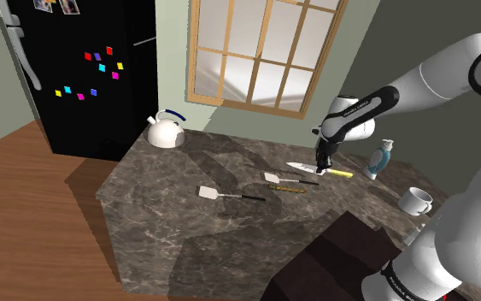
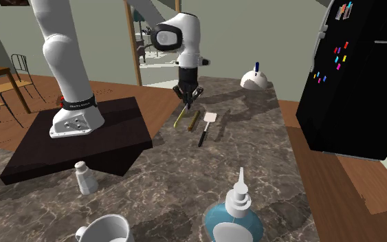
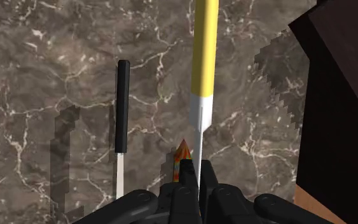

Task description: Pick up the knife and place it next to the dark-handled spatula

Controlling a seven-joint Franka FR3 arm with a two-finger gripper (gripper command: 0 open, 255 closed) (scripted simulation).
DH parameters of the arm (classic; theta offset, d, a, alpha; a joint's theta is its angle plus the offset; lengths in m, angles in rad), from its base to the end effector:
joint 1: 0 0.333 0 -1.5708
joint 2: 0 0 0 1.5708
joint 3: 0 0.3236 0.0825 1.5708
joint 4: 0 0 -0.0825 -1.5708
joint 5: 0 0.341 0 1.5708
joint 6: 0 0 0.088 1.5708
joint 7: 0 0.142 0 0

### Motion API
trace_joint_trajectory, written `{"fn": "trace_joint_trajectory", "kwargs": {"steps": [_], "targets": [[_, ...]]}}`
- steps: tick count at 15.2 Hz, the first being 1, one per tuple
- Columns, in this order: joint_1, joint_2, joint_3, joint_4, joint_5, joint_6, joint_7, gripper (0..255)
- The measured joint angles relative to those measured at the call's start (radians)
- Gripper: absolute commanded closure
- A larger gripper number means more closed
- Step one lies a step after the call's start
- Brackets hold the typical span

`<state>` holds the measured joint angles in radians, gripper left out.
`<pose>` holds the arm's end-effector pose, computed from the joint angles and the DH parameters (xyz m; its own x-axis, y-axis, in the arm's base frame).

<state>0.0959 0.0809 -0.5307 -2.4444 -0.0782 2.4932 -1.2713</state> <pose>0.4132 -0.1950 0.2787 0.6189 0.7803 -0.0901 0.7836 -0.6213 0.0017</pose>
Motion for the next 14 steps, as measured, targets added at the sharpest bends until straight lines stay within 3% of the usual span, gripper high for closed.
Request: {"fn": "trace_joint_trajectory", "kwargs": {"steps": [8, 14], "targets": [[0.103, -0.143, 0.087, -0.164, -0.108, 0.014, 0.279, 255], [0.167, -0.210, 0.175, -0.238, -0.127, 0.009, 0.451, 255]]}}
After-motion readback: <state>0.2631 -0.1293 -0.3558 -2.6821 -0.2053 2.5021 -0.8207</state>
